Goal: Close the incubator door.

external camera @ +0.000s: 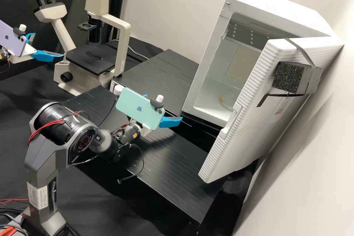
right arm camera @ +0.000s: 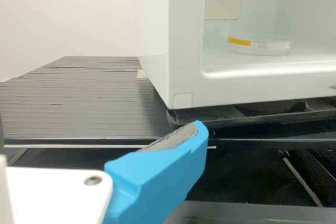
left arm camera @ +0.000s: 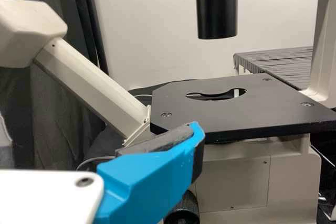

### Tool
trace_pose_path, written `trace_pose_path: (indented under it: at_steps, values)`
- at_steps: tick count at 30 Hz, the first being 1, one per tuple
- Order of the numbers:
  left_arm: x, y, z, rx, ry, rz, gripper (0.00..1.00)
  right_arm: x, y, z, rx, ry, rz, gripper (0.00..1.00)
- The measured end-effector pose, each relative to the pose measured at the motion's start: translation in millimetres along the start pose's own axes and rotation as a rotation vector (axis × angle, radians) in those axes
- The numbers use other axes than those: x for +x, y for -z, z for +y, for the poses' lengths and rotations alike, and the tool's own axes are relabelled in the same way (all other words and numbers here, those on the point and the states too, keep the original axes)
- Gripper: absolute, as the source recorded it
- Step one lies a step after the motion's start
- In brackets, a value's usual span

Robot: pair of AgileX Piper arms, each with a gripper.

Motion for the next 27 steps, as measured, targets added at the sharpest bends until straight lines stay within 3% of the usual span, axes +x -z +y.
trace_pose_path:
  at_steps: [14,18,27]
  values:
    - [0.0,0.0,0.0,0.000,0.000,0.000,1.00,-17.2,3.3,7.2,0.008,-0.033,0.008,1.00]
    - [0.0,0.0,0.0,0.000,0.000,0.000,1.00,-40.0,7.8,20.1,0.002,-0.094,0.045,1.00]
    - [0.0,0.0,0.0,0.000,0.000,0.000,1.00,-110.7,20.5,54.5,-0.015,-0.325,0.169,1.00]
